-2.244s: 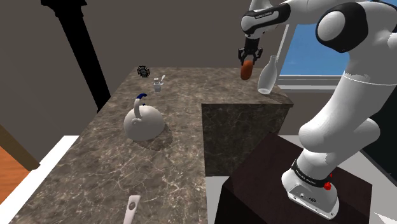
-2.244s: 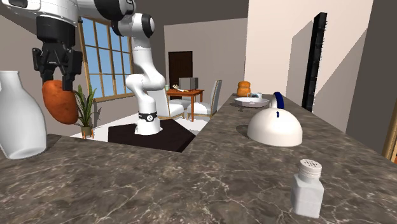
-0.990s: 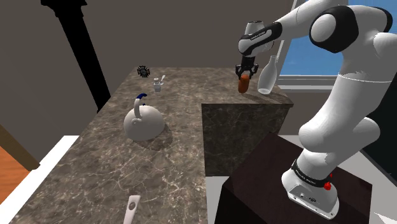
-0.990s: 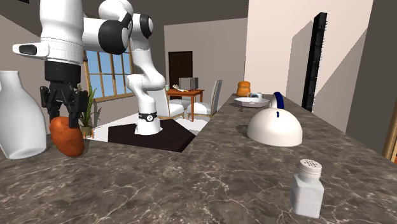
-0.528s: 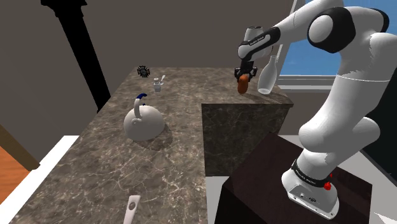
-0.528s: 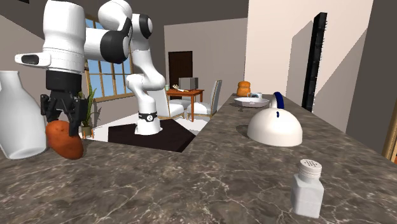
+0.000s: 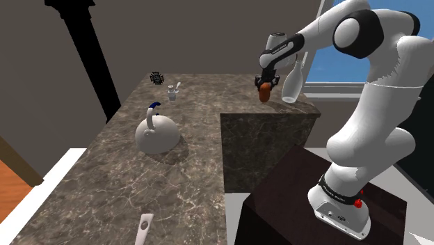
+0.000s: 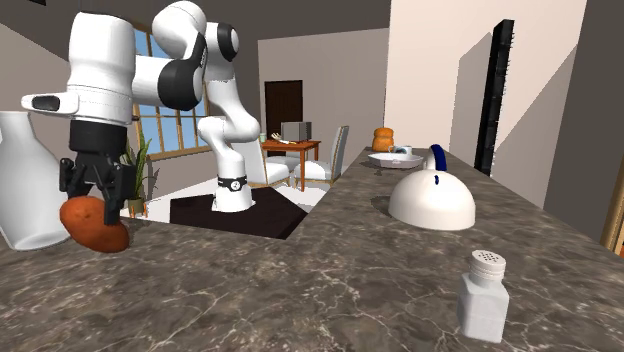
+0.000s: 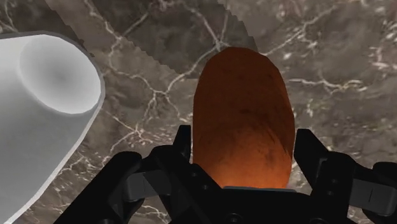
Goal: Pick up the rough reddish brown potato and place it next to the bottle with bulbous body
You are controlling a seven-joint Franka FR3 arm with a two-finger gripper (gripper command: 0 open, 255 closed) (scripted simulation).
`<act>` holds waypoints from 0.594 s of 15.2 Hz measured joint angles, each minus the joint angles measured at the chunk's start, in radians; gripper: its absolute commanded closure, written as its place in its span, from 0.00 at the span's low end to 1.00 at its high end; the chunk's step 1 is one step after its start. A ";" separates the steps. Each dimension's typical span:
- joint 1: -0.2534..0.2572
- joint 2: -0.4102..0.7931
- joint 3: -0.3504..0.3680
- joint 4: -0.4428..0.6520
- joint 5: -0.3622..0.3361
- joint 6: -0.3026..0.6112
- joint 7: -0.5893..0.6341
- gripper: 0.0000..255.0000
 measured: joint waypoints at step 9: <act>0.003 0.001 0.000 -0.002 0.003 -0.083 0.000 0.00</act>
